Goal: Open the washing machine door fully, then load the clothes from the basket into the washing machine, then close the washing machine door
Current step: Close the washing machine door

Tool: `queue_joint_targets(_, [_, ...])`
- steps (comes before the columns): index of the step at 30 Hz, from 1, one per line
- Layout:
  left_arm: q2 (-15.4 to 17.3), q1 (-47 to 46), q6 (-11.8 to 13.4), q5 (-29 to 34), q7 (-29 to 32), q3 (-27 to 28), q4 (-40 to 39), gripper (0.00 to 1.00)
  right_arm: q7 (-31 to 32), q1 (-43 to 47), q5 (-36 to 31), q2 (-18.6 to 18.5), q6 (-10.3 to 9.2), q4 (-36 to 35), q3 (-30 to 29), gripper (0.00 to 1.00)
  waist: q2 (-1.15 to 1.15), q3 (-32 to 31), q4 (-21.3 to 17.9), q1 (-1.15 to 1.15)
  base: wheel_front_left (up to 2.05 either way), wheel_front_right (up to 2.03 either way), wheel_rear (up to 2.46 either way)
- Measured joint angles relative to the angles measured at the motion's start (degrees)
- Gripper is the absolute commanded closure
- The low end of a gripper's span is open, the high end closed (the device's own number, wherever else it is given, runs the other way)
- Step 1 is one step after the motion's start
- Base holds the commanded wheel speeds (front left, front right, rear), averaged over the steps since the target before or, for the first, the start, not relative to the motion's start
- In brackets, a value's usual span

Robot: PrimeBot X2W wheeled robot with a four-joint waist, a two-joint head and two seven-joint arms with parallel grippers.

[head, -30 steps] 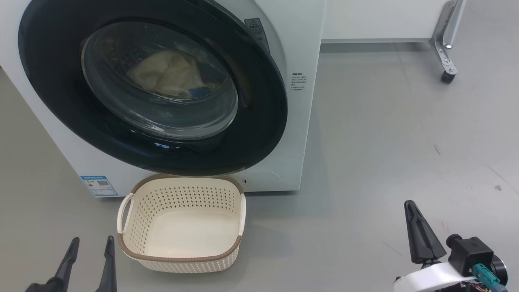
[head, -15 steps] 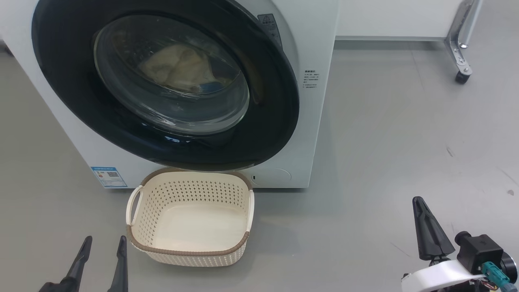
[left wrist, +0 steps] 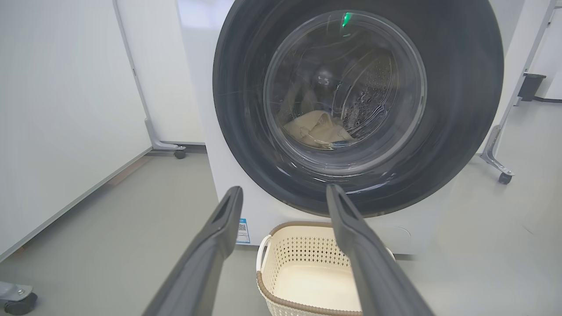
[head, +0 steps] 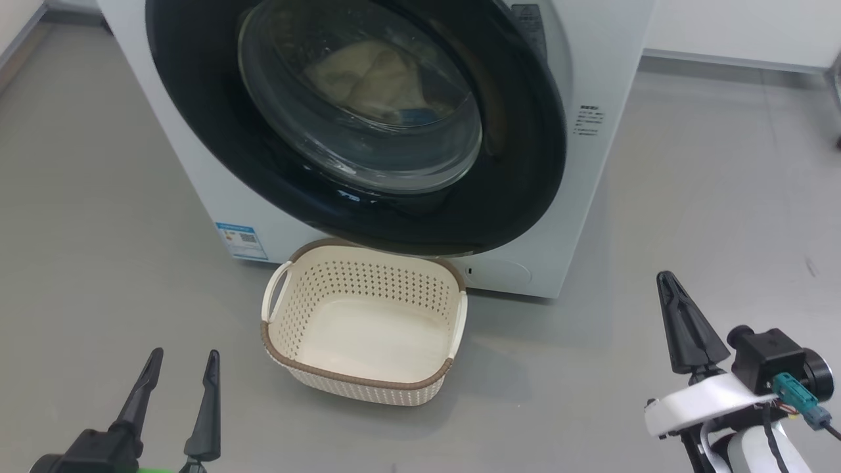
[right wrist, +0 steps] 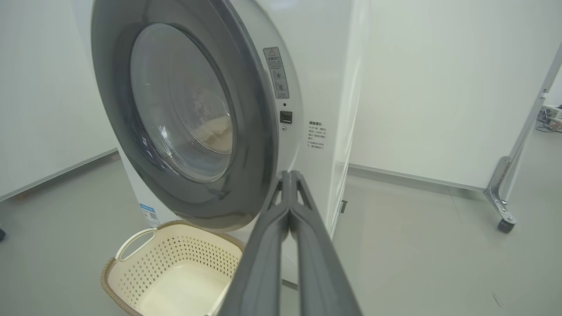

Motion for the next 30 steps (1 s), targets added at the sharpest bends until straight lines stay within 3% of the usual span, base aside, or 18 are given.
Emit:
queue_joint_targets(12, [-2.71,-4.83,-1.51,-0.01,-0.58,-1.77,0.68,0.0,4.2,-15.12,-2.79,-1.24,1.71,2.11,5.02,1.0,0.0,5.37,7.34,0.0,0.0,0.0,0.0])
queue_joint_targets(18, [-5.46,-7.2,-2.53,-0.18,-0.83,-3.26,1.58,0.0,6.3,-21.71,-3.71,-2.61,1.99,5.38,5.58,1.0,0.0,8.62,10.56,0.0,0.0,0.0,0.0])
queue_joint_targets(30, [-7.24,-8.79,-2.57,-0.59,-1.1,-2.35,3.14,0.0,8.73,-34.83,-4.64,-3.89,2.5,13.6,7.64,1.0,0.0,14.98,14.68,0.0,0.0,0.0,0.0])
